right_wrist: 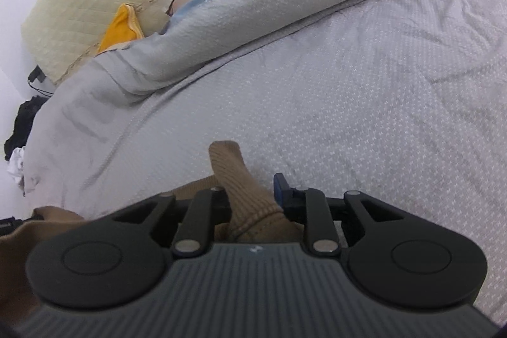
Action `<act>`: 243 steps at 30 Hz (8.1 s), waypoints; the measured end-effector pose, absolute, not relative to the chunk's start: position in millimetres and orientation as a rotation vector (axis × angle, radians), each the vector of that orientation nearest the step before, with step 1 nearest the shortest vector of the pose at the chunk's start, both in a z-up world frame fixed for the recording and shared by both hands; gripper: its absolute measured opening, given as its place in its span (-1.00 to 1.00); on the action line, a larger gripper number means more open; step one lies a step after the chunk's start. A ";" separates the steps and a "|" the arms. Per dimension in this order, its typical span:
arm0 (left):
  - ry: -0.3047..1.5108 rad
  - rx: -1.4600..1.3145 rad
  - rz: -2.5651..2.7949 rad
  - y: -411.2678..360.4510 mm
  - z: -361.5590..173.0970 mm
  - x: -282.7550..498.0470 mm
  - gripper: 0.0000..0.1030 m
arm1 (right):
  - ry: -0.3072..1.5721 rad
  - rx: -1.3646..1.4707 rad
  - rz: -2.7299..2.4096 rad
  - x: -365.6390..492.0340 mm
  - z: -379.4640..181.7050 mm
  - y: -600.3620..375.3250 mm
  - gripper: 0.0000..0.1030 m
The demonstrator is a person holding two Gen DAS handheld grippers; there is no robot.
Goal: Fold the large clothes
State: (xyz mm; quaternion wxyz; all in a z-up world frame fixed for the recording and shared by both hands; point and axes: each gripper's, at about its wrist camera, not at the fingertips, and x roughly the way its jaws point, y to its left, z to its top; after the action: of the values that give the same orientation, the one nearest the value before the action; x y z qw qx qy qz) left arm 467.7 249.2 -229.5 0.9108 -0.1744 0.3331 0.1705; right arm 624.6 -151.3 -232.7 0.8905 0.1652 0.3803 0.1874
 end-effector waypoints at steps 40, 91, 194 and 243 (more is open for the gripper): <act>0.490 -0.089 0.071 46.4 -135.8 242.6 0.31 | 0.542 0.217 0.450 370.0 -136.9 -164.3 0.34; 0.631 -0.355 0.482 148.6 -181.9 201.1 1.00 | 0.717 0.109 0.447 385.2 -185.2 -135.3 0.37; 0.381 -0.891 0.278 227.0 -185.9 187.6 0.02 | 0.369 0.729 0.564 377.9 -143.3 -234.3 0.06; 0.495 -0.438 -0.080 19.8 -197.5 668.1 0.05 | 0.278 0.809 0.248 634.3 -225.4 -435.8 0.05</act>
State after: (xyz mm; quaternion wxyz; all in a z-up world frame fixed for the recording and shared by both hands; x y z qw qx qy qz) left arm 668.1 19.8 -197.5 0.9452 -0.2148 0.2428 -0.0391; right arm 634.3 -435.8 -225.4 0.9025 0.3911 0.1346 0.1198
